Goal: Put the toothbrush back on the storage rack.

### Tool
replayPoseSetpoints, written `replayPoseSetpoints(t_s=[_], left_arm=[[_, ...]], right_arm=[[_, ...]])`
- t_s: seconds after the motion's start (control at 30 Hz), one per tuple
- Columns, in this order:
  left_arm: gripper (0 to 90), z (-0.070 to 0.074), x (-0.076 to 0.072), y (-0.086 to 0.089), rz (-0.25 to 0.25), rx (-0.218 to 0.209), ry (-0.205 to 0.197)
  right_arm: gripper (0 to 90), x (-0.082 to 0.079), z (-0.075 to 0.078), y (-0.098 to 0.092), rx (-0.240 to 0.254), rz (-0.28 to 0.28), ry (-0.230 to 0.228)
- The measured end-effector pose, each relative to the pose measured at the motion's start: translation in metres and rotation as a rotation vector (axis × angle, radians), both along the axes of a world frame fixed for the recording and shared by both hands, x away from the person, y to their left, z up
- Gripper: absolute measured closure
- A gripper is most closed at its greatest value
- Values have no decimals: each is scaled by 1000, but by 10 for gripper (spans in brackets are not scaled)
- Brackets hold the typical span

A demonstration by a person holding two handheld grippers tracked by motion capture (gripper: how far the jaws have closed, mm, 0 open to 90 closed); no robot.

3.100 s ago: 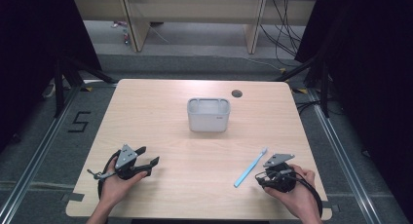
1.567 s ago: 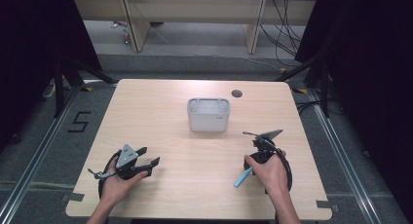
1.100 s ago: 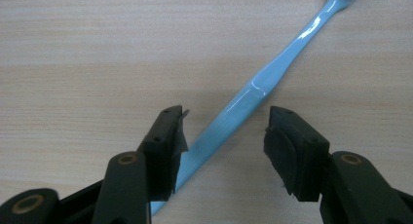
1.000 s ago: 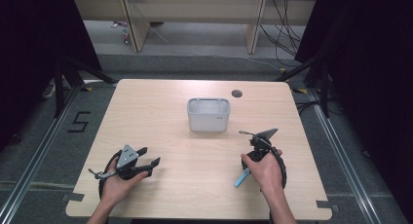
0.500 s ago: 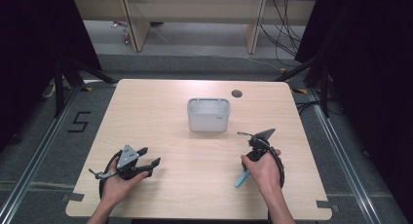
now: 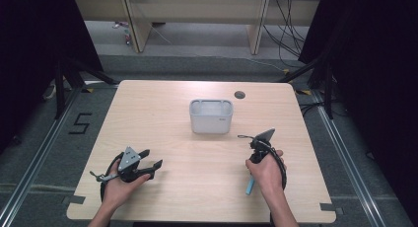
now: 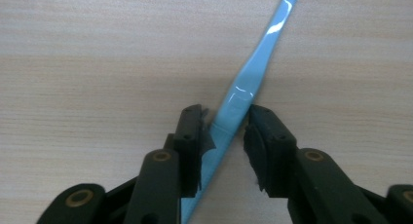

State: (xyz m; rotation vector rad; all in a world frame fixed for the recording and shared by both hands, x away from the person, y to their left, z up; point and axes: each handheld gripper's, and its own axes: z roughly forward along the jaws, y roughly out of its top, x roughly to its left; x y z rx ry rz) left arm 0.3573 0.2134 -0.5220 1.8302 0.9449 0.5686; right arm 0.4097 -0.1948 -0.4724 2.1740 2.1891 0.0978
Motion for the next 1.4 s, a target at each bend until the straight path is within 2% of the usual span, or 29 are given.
replayPoseSetpoints(t_s=[0.07, 0.1, 0.13, 0.2, 0.23, 0.33, 0.4, 0.43, 0.6, 0.63, 0.7, 0.73, 0.8, 0.87, 0.9, 1.03, 1.1, 1.17, 1.27, 1.3, 1.33, 1.4], left_arm=[[336, 0, 0, 0, 0, 0, 0], [336, 0, 0, 0, -1, -4, -3], [336, 0, 0, 0, -1, -4, -2], [337, 0, 0, 0, -1, -5, -3], [337, 0, 0, 0, 0, -5, -2], [337, 0, 0, 0, 0, -6, -3], [337, 0, 0, -1, 1, -8, -4], [336, 0, 0, 0, 0, -8, -4], [336, 0, -1, 0, 3, -10, -6], [336, 0, -1, -1, 5, -16, -6], [336, 0, -1, -1, 6, -16, -6], [336, 0, -1, 0, 4, -11, -6], [337, 0, -1, 0, 3, -6, -9], [336, -1, -1, 0, -2, -14, -12], [336, -1, -1, 0, -1, -14, -12], [336, 0, -1, 0, 3, -13, -12], [336, 0, -2, 0, 5, -8, -8], [336, 0, -2, 0, 5, -9, -8], [336, -1, -1, -1, 2, -15, -14], [336, -1, -1, -1, 2, -14, -16], [336, -1, -2, -1, 2, -15, -16], [336, -1, -2, -1, 3, -16, -16]], right_arm=[[714, 1, 1, 2, 5, -22, 14], [724, 1, 1, 4, 6, -44, 3], [730, 2, 1, 4, 9, -43, 3], [752, 1, 2, 1, 4, -1, 22], [782, 2, 1, 3, 13, -25, 8], [790, 3, 0, 4, -9, -30, 13], [791, 2, 1, 3, -5, -6, 8], [791, 2, -1, 0, -10, 24, 0], [792, 2, 0, -2, 0, 44, -14], [794, 1, 3, -2, 12, 23, -28], [794, -1, 6, -4, 14, 27, -44], [794, -1, 7, -6, -2, 35, -53], [795, -5, 11, -7, 37, 43, -82], [795, -7, 13, -8, 48, 54, -88], [795, -9, 13, -10, 49, 68, -120], [795, -13, 18, -12, 71, 85, -139], [795, -17, 20, -14, 77, 94, -168], [795, -23, 24, -19, 95, 141, -219], [795, -27, 26, -19, 124, 140, -240], [795, -28, 27, -20, 124, 169, -265], [795, -30, 29, -21, 146, 181, -292], [795, -32, 30, -22, 161, 202, -303]])
